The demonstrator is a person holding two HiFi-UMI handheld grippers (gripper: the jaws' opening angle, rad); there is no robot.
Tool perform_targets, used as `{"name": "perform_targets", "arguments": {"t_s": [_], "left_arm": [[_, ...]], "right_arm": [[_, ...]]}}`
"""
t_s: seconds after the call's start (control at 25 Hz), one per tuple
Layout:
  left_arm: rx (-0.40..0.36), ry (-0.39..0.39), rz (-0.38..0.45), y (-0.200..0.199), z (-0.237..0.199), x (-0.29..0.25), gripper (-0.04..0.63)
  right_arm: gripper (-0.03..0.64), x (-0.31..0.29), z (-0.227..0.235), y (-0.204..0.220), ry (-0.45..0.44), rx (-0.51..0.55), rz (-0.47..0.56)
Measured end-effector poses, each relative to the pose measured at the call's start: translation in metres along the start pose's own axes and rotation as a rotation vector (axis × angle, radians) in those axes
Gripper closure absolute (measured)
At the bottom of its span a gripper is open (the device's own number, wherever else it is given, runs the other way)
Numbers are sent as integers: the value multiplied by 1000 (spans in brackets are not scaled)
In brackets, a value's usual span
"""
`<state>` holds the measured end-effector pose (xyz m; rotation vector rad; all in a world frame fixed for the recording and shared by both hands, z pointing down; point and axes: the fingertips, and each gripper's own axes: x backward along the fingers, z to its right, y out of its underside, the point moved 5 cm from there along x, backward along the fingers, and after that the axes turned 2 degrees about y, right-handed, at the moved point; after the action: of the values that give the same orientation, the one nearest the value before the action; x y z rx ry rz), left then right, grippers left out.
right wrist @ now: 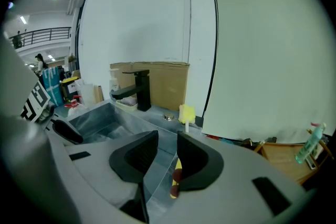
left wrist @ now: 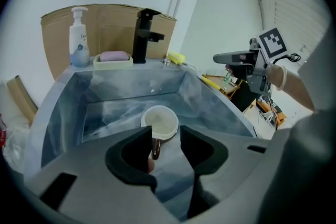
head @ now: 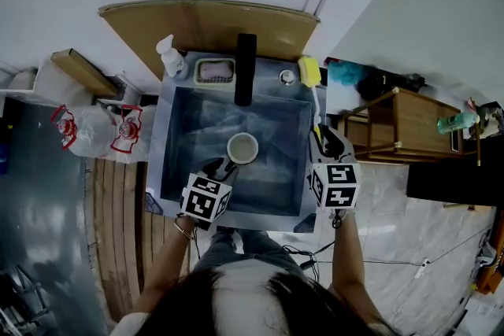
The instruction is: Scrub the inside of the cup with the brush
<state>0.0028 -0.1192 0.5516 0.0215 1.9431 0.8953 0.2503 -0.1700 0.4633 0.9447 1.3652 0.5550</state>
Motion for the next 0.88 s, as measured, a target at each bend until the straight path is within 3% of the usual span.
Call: {"name": "perform_targets", "arguments": {"t_s": [0.56,0.88], "left_arm": [[23,-1,-170,25,-16,-40,423],[24,-30,-205,32,-22,-57,423]], "right_arm": [[476,-54,27,31,19,-6,-107],[476,-74,32,44,6,-22,-136]]}}
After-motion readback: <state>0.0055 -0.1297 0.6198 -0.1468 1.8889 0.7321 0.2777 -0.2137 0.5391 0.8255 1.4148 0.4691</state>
